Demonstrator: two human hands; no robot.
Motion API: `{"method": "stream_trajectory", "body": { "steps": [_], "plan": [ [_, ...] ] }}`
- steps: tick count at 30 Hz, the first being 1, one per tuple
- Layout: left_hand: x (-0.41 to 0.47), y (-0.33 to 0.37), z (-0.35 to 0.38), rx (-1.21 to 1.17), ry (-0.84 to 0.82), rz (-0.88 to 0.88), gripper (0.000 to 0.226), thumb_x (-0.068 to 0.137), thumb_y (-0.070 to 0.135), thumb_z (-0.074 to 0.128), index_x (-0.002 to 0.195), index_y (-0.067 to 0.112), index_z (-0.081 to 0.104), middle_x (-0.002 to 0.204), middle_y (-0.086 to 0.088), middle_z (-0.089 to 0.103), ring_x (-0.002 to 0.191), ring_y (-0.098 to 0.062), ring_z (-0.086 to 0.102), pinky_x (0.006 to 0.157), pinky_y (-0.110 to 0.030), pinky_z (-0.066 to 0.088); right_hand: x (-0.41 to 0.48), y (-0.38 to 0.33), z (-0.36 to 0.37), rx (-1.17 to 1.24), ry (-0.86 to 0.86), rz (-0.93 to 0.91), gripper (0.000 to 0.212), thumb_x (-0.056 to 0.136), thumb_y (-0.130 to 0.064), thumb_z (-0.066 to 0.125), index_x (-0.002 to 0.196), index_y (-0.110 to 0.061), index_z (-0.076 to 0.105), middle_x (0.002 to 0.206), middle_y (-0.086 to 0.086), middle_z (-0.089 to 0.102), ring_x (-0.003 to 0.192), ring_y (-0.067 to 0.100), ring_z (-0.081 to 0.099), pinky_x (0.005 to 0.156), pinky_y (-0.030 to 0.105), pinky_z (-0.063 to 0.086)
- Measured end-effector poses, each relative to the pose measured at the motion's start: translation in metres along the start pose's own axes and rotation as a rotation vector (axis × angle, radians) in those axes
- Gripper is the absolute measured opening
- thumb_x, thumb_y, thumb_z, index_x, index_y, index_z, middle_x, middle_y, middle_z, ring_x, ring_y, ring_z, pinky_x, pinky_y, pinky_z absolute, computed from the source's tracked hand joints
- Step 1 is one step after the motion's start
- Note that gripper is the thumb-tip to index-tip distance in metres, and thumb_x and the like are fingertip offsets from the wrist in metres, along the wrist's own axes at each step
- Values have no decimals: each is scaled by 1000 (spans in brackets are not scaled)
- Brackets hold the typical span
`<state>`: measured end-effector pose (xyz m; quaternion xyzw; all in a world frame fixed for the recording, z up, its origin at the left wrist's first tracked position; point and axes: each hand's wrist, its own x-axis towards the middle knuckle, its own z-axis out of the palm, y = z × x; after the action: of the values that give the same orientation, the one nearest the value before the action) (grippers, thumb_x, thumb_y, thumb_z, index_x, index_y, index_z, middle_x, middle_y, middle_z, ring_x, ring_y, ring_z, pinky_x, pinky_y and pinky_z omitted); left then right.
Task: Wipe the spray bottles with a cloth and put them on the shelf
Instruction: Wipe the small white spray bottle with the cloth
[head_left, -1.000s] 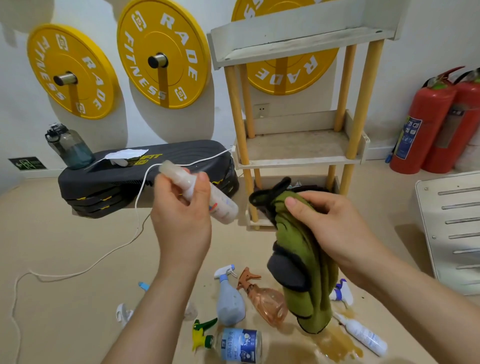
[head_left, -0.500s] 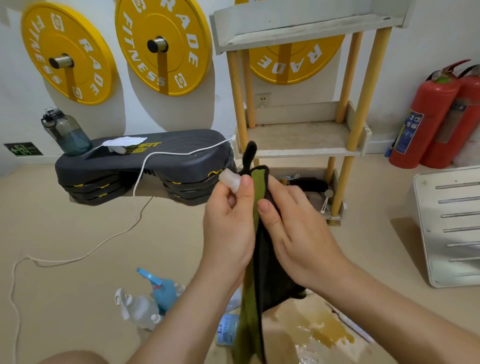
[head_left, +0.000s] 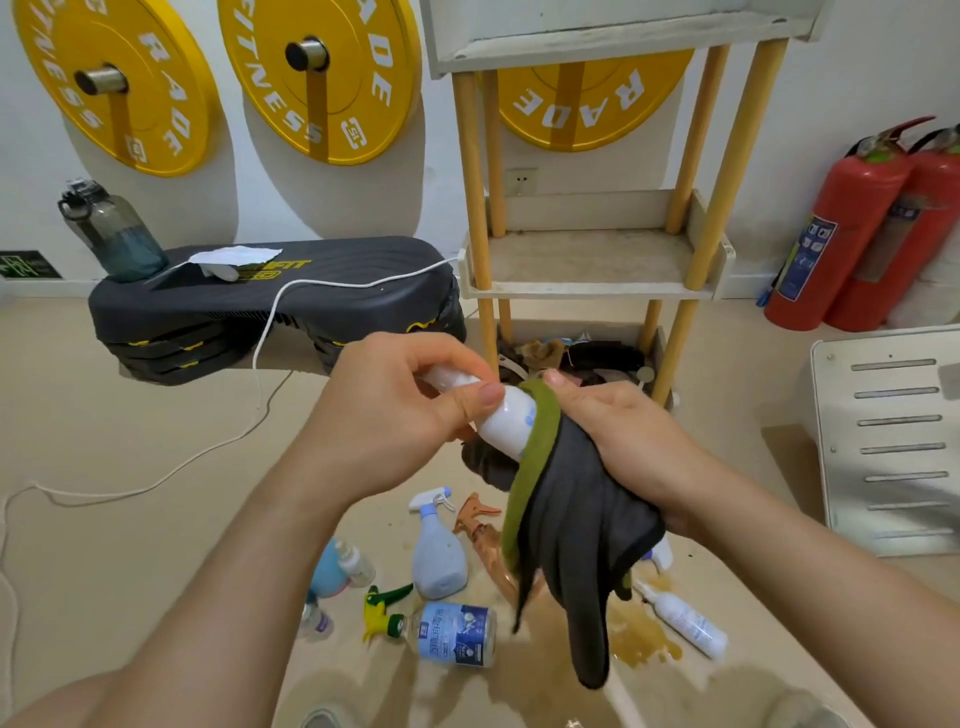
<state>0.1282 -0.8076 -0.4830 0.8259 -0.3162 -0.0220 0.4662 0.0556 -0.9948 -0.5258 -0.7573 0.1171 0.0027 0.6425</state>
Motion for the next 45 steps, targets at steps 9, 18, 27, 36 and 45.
{"method": "stream_trajectory", "body": {
  "steps": [9, 18, 27, 36, 45],
  "plan": [
    [-2, 0, 4, -163, 315, -11, 23, 75, 14, 83, 77, 36, 76, 72, 4, 74, 67, -20, 72, 67, -35, 61, -5, -4, 2, 619, 109, 135, 41, 96, -44, 55, 113, -11, 70, 103, 14, 76, 89, 22, 73, 78, 34, 60],
    [-6, -3, 21, -229, 281, -12, 33, 78, 5, 78, 80, 38, 75, 76, 5, 75, 71, -20, 73, 66, -29, 59, -1, -6, -4, 629, 308, 193, 26, 94, -36, 62, 90, -12, 69, 56, 2, 69, 49, 14, 67, 51, 25, 52],
    [-4, -21, 22, -223, 11, -255, 21, 92, 7, 64, 87, 24, 74, 66, -2, 71, 50, -12, 59, 50, -19, 47, 5, -9, -6, 606, 285, 139, 51, 92, -56, 57, 105, -9, 70, 85, 14, 76, 85, 30, 74, 86, 53, 58],
    [-14, -5, 59, -251, -123, -330, 33, 107, 26, 33, 81, 15, 50, 60, -1, 47, 42, -15, 40, 45, -23, 34, 8, -8, 2, 891, 256, 154, 50, 94, -56, 54, 120, -15, 68, 111, 12, 74, 104, 28, 71, 95, 47, 55],
    [-15, 6, 62, 601, -18, -25, 64, 89, 61, 4, 107, 21, 51, 92, -7, 68, 83, -38, 60, 64, -41, 43, -9, 1, 28, 701, 6, 100, 35, 92, -35, 61, 112, -6, 64, 95, 12, 75, 90, 20, 73, 81, 29, 60]
  ]
}}
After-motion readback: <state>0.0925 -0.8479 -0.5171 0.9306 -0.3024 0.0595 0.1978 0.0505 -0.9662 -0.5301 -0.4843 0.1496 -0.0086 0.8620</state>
